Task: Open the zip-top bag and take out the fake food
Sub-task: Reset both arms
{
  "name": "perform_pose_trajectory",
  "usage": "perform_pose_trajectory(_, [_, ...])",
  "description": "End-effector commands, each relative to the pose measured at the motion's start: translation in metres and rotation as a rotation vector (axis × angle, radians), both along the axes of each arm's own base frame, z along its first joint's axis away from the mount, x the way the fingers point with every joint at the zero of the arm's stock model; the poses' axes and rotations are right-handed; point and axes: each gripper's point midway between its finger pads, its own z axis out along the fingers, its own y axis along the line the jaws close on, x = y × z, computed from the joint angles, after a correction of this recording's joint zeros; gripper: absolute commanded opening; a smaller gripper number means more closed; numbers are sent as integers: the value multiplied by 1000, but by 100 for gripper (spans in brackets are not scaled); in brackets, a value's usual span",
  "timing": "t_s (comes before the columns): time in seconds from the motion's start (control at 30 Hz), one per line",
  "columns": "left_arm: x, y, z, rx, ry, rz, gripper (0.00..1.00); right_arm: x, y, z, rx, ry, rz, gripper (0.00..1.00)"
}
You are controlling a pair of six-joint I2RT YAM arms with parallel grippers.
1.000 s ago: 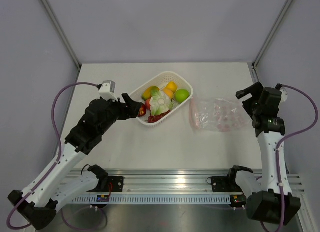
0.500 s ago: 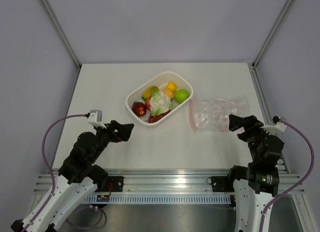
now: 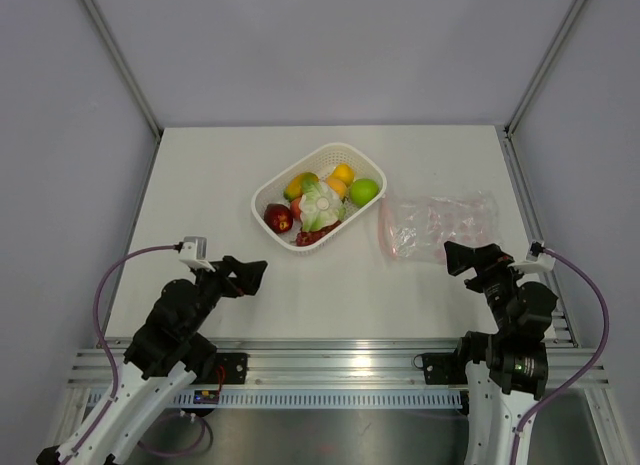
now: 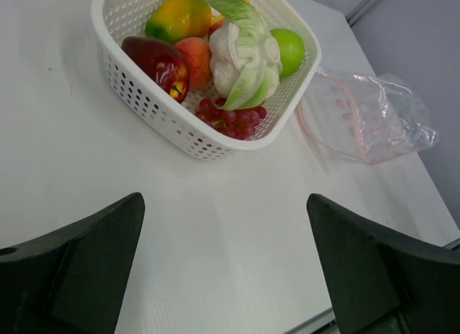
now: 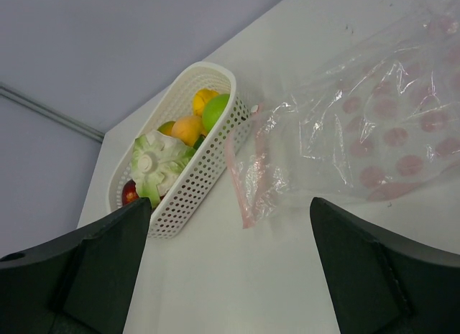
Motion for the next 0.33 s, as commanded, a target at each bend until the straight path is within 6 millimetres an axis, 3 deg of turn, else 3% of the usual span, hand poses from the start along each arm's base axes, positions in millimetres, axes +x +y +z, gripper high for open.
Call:
perform_pose_trajectory(0.0, [5,3,9,-14,-31,29,99,-3,7,14,5,-54,38,100])
perform_pose_trajectory(0.3, [8,4,5,7,-4,41,99,1,3,12,9,-29,16,100])
